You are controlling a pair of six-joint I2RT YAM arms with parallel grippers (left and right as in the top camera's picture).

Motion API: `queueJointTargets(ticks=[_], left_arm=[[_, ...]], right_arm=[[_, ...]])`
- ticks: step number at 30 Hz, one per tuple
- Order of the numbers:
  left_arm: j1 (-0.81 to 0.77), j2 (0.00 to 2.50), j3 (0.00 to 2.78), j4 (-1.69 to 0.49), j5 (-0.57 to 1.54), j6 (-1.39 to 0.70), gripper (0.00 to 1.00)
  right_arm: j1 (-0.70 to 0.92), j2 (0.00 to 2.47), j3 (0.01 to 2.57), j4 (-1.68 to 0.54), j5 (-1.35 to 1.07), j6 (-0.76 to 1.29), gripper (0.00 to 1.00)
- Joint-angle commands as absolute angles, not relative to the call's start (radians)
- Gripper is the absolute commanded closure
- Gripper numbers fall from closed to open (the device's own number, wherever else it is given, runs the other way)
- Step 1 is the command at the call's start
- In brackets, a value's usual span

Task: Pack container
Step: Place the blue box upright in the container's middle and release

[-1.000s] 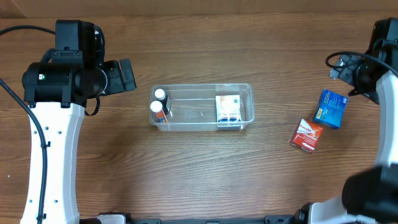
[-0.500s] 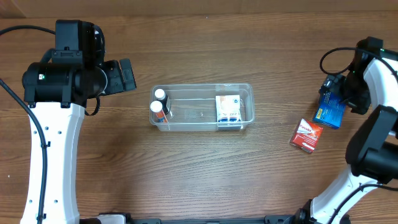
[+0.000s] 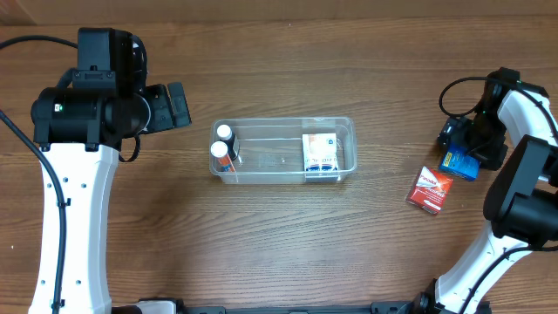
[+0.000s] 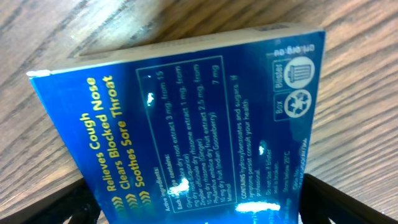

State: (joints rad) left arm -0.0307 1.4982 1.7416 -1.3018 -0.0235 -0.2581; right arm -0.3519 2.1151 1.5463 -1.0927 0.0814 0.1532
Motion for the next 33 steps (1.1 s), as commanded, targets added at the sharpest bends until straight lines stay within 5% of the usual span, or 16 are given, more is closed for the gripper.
queueJointTargets(ticks=[1, 4, 17, 25, 33], left_arm=[[-0.026, 1.501, 1.754, -1.301, -0.030, -0.250, 0.00], [-0.026, 1.501, 1.754, -1.301, -0.030, -0.250, 0.00], [-0.026, 1.501, 1.754, -1.301, -0.030, -0.247, 0.00], [-0.026, 1.501, 1.754, -1.301, -0.030, -0.247, 0.00], [-0.026, 1.501, 1.754, -1.302, -0.029, -0.247, 0.00]], right_arm=[[-0.356, 2.123, 1.542, -1.088, 0.064, 0.155, 0.14], [-0.356, 2.123, 1.542, -1.089, 0.065, 0.155, 0.29], [-0.292, 1.983, 1.861, -1.342, -0.065, 0.155, 0.29], [0.093, 1.707, 1.913, -1.407, -0.069, 0.210, 0.28], [0.489, 1.731, 1.831, -1.278, -0.054, 0.418, 0.28]])
